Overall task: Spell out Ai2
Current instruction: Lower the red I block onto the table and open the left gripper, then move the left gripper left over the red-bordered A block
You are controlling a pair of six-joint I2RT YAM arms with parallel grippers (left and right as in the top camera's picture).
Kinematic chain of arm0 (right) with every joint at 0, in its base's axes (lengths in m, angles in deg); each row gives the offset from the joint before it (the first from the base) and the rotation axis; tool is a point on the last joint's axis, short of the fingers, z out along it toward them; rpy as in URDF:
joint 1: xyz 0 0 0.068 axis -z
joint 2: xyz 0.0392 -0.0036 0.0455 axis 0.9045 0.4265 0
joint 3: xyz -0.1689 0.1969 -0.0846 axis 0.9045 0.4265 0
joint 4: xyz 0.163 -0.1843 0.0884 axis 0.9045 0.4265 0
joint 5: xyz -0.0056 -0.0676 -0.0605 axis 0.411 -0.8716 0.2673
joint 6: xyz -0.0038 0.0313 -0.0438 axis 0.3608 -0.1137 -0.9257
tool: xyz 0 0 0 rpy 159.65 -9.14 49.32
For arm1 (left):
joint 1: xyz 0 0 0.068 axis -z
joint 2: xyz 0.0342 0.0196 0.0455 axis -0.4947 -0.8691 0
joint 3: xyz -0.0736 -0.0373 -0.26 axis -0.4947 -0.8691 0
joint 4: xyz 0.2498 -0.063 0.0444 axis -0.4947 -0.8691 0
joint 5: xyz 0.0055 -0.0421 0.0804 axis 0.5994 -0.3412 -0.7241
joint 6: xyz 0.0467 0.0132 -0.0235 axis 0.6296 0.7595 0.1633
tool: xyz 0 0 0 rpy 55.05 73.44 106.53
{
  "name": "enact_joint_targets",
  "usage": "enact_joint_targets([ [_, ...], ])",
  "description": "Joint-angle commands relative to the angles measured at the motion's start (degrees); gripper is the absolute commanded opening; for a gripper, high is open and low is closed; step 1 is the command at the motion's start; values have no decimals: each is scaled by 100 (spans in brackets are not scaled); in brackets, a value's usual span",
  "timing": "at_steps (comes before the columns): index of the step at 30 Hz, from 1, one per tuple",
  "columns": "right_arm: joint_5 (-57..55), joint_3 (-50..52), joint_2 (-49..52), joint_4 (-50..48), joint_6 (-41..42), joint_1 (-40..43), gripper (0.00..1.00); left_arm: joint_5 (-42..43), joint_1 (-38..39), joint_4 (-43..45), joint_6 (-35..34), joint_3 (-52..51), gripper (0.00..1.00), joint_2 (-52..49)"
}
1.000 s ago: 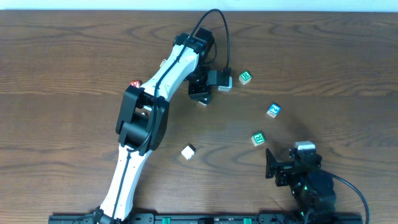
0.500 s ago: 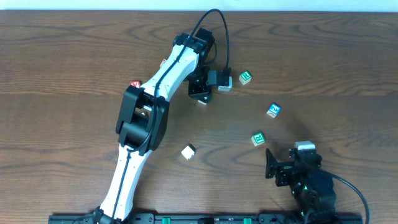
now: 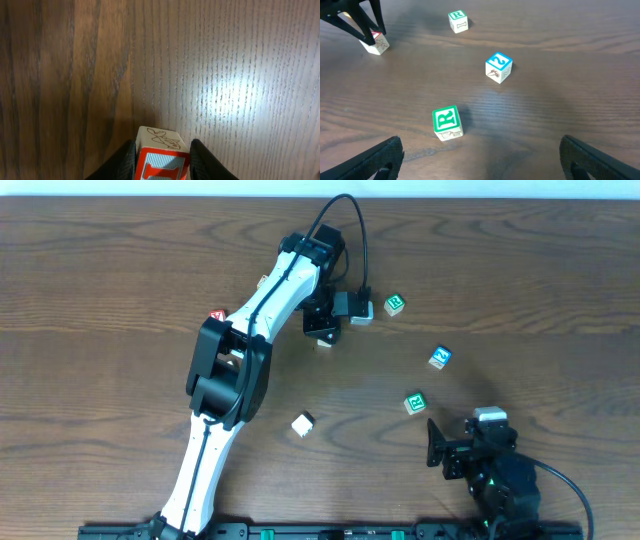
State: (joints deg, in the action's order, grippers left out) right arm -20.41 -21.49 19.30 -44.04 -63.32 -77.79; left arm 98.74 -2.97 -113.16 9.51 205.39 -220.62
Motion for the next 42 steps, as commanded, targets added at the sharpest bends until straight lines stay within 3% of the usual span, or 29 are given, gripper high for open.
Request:
enact_joint_targets([
  [1,46,63,-31,9,-76,85,99,-144,-39,85,-328,-39,34,-164],
  [7,46,63,-31,9,-76,85,99,-144,-39,192,-522,-39,35,-164],
  [16,46,63,-31,9,-76,85,99,-140,-39,234,-920,-39,54,-164],
  [21,46,63,-31,9,-74,85,99,-142,-39,308,-1099,-37,53,-164],
  [25,46,63,-31,9,-76,85,99,-144,-39,304,-1099,-37,44,-164],
  [29,46,63,-31,9,-76,85,99,-144,-39,299,-1329,-31,44,-136],
  [33,48,63,-31,7,-74,85,99,-140,-39,297,-1766,28,49,-24],
  [35,46,63,-31,7,-76,85,99,-140,-39,282,-1930,28,57,57],
  [42,46,63,-31,7,-76,85,99,-142,-37,273,-2389,33,61,415],
])
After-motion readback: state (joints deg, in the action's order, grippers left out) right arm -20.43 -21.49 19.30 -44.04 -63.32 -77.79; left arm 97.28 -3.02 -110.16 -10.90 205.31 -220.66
